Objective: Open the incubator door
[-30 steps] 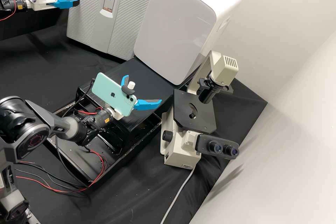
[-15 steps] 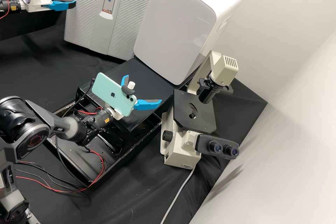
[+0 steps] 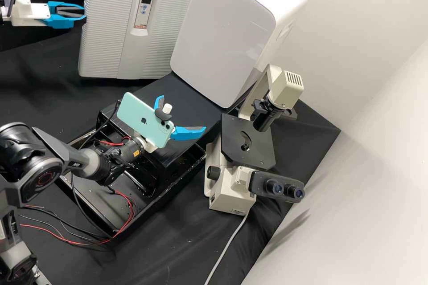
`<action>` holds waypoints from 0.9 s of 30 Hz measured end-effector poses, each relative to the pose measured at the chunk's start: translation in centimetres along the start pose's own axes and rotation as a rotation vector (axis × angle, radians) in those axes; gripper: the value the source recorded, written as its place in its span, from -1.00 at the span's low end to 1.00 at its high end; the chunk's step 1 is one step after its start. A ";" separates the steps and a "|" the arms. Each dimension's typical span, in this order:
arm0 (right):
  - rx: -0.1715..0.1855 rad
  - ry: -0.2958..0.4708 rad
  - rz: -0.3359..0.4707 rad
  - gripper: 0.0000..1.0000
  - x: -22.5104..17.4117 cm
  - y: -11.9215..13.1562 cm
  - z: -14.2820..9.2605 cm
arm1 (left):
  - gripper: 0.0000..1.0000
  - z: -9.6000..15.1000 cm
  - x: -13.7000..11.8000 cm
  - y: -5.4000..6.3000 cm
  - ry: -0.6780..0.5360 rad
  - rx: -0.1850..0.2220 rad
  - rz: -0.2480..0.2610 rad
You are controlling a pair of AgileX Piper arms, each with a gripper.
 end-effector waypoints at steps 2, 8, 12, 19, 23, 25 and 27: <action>0.000 0.000 0.000 1.00 0.0 0.0 0.0 | -1.00 1.2 -0.4 0.5 -0.040 0.007 0.033; 0.000 0.000 0.000 1.00 0.0 0.0 0.0 | -1.00 3.8 -1.3 1.5 -0.133 0.037 0.109; 0.000 0.000 0.000 1.00 0.0 0.0 0.0 | -1.00 4.1 -1.8 1.3 -0.130 0.029 0.107; 0.000 0.000 0.000 1.00 0.0 0.0 0.0 | -1.00 3.6 -2.5 1.3 -0.018 0.046 0.158; 0.000 0.000 0.000 1.00 0.0 0.0 0.0 | -1.00 1.6 -3.1 1.8 0.239 0.075 0.222; 0.000 0.000 0.000 1.00 0.0 0.0 0.0 | -1.00 0.2 -3.7 2.0 0.369 0.053 0.247; 0.000 -0.001 -0.001 1.00 0.0 0.0 0.0 | -1.00 -1.0 -4.2 2.0 0.476 0.029 0.251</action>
